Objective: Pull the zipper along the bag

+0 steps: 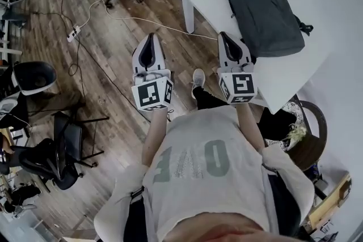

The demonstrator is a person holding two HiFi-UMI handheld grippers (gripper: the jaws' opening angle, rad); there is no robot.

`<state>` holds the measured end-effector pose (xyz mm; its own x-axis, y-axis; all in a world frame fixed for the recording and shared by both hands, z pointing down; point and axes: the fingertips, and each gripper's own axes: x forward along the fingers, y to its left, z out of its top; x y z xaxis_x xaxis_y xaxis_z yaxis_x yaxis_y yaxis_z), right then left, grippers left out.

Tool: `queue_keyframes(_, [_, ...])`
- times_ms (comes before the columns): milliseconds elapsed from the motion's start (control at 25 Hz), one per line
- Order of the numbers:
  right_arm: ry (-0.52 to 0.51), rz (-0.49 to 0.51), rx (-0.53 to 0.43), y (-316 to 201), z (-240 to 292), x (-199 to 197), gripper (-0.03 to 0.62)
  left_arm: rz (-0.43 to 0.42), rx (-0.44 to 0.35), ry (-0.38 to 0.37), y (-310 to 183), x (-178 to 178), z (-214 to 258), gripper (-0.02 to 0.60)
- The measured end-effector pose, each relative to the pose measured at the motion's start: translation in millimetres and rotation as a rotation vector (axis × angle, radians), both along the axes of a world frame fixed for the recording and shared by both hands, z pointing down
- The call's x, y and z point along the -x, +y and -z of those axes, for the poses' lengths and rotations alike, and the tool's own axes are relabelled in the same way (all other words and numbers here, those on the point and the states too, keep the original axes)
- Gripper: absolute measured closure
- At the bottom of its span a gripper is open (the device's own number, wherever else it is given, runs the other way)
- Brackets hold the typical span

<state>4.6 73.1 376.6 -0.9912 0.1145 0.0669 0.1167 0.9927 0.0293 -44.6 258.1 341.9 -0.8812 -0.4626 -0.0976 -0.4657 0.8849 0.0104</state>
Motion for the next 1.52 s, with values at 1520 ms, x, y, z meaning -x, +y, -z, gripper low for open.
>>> queue_keyframes(1520, [-0.074,0.033,0.033,-41.8,30.5,212.6,0.565,0.006,-0.015,-0.067,-60.4,204.1,23.5,0.554])
